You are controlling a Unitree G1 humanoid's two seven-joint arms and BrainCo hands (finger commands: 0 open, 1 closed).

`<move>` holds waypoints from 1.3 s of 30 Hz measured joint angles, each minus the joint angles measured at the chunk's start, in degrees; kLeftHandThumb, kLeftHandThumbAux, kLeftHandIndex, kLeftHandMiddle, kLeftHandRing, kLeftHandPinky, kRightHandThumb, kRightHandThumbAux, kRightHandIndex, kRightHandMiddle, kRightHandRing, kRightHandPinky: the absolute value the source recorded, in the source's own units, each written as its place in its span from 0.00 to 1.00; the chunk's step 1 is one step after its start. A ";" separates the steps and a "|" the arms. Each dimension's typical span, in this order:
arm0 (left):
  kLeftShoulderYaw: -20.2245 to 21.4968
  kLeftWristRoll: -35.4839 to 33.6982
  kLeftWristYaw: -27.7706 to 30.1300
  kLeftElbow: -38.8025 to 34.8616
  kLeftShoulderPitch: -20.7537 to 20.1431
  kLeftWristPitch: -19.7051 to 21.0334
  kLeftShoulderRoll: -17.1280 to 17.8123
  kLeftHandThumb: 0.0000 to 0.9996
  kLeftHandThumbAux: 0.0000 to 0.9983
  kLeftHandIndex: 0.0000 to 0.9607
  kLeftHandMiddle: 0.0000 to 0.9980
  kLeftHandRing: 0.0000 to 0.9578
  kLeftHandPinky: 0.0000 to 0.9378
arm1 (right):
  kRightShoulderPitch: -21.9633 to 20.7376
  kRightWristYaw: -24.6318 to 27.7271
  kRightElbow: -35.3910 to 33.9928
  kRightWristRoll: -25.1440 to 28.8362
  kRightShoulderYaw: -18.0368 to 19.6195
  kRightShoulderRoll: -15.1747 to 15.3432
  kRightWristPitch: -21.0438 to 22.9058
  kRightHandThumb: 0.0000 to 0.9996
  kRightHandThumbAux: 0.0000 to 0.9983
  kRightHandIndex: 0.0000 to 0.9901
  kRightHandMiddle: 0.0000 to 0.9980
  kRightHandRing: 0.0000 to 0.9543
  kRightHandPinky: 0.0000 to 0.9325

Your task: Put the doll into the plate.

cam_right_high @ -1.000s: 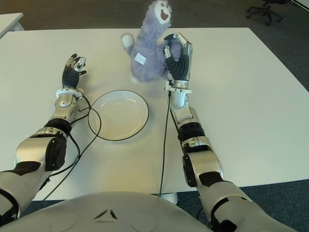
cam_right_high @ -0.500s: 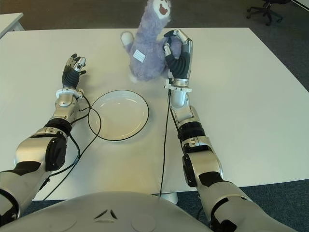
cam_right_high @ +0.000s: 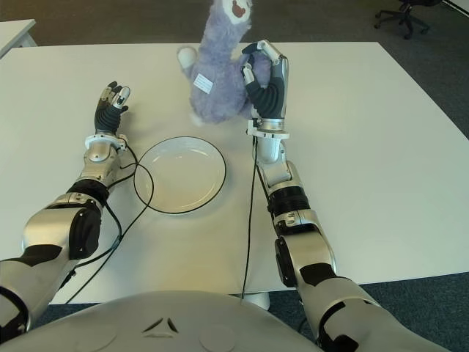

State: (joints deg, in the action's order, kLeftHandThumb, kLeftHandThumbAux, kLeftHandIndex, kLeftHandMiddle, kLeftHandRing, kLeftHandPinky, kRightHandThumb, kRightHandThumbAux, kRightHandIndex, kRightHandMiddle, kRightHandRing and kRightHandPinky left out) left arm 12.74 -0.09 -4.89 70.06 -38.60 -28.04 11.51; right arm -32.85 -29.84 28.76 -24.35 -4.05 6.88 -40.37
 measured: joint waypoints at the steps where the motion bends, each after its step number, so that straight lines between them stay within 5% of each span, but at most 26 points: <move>1: -0.01 0.00 0.00 0.00 0.00 0.00 -0.02 0.00 0.41 0.00 0.09 0.12 0.14 | 0.20 0.43 -0.36 0.13 -0.07 -0.21 0.00 0.71 0.72 0.44 0.76 0.82 0.83; 39: -0.05 -0.01 -0.02 -0.01 0.09 -0.66 -0.45 0.00 0.39 0.00 0.10 0.13 0.16 | 6.51 9.67 -7.44 1.30 -3.04 -2.60 -0.05 0.73 0.71 0.44 0.82 0.88 0.92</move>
State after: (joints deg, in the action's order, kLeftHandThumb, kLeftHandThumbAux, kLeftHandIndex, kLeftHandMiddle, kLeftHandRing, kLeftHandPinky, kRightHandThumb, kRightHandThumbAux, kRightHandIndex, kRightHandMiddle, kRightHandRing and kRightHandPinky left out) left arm 12.69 -0.10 -4.91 70.05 -38.52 -28.69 11.06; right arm -26.33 -20.16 21.32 -23.05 -7.09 4.28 -40.42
